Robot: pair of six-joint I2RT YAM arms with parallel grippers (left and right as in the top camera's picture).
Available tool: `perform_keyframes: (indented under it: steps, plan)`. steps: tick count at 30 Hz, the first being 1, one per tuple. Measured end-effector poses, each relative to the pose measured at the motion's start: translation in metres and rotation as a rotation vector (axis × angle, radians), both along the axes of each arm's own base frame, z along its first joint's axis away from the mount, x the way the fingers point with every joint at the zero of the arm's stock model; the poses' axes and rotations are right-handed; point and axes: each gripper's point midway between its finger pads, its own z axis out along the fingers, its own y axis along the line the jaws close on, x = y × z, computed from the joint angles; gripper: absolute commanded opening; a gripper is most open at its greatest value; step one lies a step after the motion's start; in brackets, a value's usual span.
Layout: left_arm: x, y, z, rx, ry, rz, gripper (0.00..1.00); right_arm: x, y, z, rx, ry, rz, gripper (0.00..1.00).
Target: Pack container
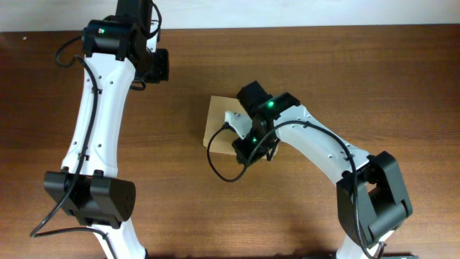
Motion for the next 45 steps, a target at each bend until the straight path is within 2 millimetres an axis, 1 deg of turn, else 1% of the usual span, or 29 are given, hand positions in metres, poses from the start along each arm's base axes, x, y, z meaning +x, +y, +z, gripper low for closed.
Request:
perform_keyframes:
  steps: [3, 6, 8, 11, 13, 14, 17, 19, 20, 21, 22, 24, 26, 29, 30, 33, 37, 39, 40, 41, 43, 44, 45]
  plan:
    - [0.003, 0.000, 0.001, -0.002, -0.015, 0.000, 0.14, -0.005, 0.001, 0.010, 0.008, 0.020, 0.031, 0.04]
    - [0.008, -0.001, 0.003, -0.004, -0.035, -0.001, 0.14, -0.005, 0.002, 0.019, 0.017, 0.016, 0.054, 0.04]
    - [0.010, -0.001, 0.004, -0.005, -0.044, -0.002, 0.15, -0.008, 0.002, 0.022, 0.016, 0.021, 0.067, 0.04]
    - [0.012, -0.002, 0.005, -0.006, -0.055, -0.002, 0.16, -0.016, 0.004, 0.024, 0.011, 0.042, 0.088, 0.04]
    - [0.014, -0.002, 0.006, -0.006, -0.061, -0.002, 0.16, -0.016, 0.009, 0.030, 0.021, 0.032, 0.099, 0.04]
    - [0.014, -0.002, 0.006, -0.005, -0.065, -0.001, 0.16, -0.013, 0.013, 0.035, 0.030, 0.017, 0.101, 0.04]
    - [0.017, -0.002, 0.008, -0.007, -0.076, 0.000, 0.16, 0.010, 0.027, 0.063, 0.086, -0.076, 0.097, 0.04]
    - [0.017, 0.000, 0.008, -0.006, -0.076, 0.002, 0.16, 0.034, 0.031, 0.091, 0.114, -0.171, 0.066, 0.04]
    - [0.017, 0.001, 0.008, -0.006, -0.077, 0.004, 0.16, 0.047, 0.030, 0.104, 0.120, -0.220, 0.042, 0.04]
    - [0.018, 0.003, 0.008, -0.006, -0.076, 0.008, 0.16, 0.066, 0.025, 0.121, 0.118, -0.288, 0.003, 0.04]
    - [0.018, 0.004, 0.008, -0.006, -0.076, 0.011, 0.16, 0.078, 0.019, 0.131, 0.112, -0.329, -0.027, 0.04]
    - [0.018, 0.010, 0.008, -0.006, -0.077, 0.023, 0.16, 0.105, -0.001, 0.151, 0.086, -0.415, -0.102, 0.04]
    - [0.019, 0.017, 0.008, -0.005, -0.077, 0.040, 0.16, 0.130, -0.032, 0.164, 0.044, -0.476, -0.192, 0.04]
    - [0.020, 0.033, 0.008, -0.004, -0.077, 0.074, 0.17, 0.157, -0.087, 0.168, -0.018, -0.501, -0.344, 0.04]
    - [0.020, 0.037, 0.008, -0.003, -0.077, 0.083, 0.18, 0.162, -0.103, 0.168, -0.035, -0.502, -0.388, 0.04]
    - [0.020, 0.056, 0.008, 0.003, -0.077, 0.113, 0.19, 0.179, -0.166, 0.167, -0.087, -0.500, -0.548, 0.04]
    - [0.021, 0.087, 0.009, 0.008, -0.085, 0.174, 0.19, 0.187, -0.238, 0.164, -0.139, -0.489, -0.716, 0.04]
    - [0.022, 0.105, 0.010, 0.010, -0.096, 0.213, 0.21, 0.188, -0.268, 0.159, -0.164, -0.475, -0.784, 0.04]
    - [0.022, 0.114, 0.011, 0.011, -0.102, 0.230, 0.25, 0.188, -0.281, 0.156, -0.175, -0.465, -0.811, 0.04]
    - [0.022, 0.123, 0.011, 0.014, -0.107, 0.247, 0.33, 0.186, -0.293, 0.151, -0.186, -0.449, -0.838, 0.04]
    - [0.021, 0.135, 0.012, 0.021, -0.109, 0.266, 0.56, 0.184, -0.305, 0.145, -0.200, -0.427, -0.862, 0.04]
    - [0.020, 0.140, 0.012, 0.022, -0.109, 0.278, 0.64, 0.183, -0.309, 0.143, -0.204, -0.417, -0.871, 0.05]
    - [0.019, 0.143, 0.012, 0.023, -0.108, 0.285, 0.82, 0.182, -0.311, 0.142, -0.206, -0.411, -0.874, 0.10]
